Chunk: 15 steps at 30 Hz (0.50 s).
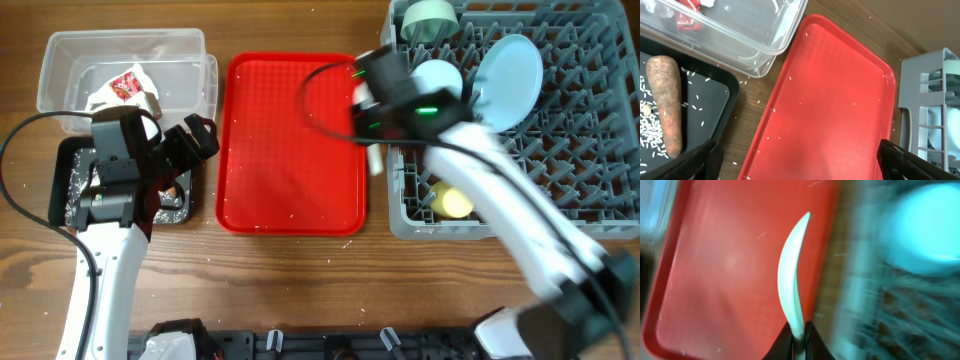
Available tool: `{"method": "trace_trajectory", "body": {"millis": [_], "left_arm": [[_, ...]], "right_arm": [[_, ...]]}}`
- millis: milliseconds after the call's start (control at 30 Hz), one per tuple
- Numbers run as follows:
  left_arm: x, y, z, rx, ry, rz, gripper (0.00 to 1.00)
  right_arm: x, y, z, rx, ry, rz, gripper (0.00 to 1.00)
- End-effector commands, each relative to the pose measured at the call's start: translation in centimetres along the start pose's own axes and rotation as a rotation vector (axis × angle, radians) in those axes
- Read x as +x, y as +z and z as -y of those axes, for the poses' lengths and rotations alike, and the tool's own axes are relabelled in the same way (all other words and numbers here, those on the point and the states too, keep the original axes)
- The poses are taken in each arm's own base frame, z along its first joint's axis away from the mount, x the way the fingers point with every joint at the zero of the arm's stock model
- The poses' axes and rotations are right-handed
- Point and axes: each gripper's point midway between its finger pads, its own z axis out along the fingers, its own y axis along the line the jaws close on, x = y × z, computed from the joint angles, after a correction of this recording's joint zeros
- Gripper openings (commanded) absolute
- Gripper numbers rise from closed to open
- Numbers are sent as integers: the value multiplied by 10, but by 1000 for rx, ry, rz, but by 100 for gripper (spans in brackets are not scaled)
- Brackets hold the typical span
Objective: Sort waste into correct bins and load items into the dishwasher rack
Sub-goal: 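Lay the white spoon flat in the rack with the right gripper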
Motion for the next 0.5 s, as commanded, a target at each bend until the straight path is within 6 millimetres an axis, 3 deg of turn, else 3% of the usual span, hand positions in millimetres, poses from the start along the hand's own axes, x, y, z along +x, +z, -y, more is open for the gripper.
{"method": "trace_trajectory", "body": {"millis": [0,67,133,267,367,467], "left_arm": [[-5,-4,4,7,23,19,100],[-5,-4,4,7,23,19,100],[-5,-4,4,7,23,19,100],[-5,-4,4,7,23,19,100],[-5,-4,4,7,23,19,100],[-5,-4,4,7,23,19,100]], "right_arm": [[-7,-44,107,238,409,81,4],[3,-45,153,309,708,82,4],[26,-31,182,371,1054,77,4],[80,6,192,495,1507,36,4],[97,31,195,509,1536,44,4],[94,27,202,526,1475,79,33]]}}
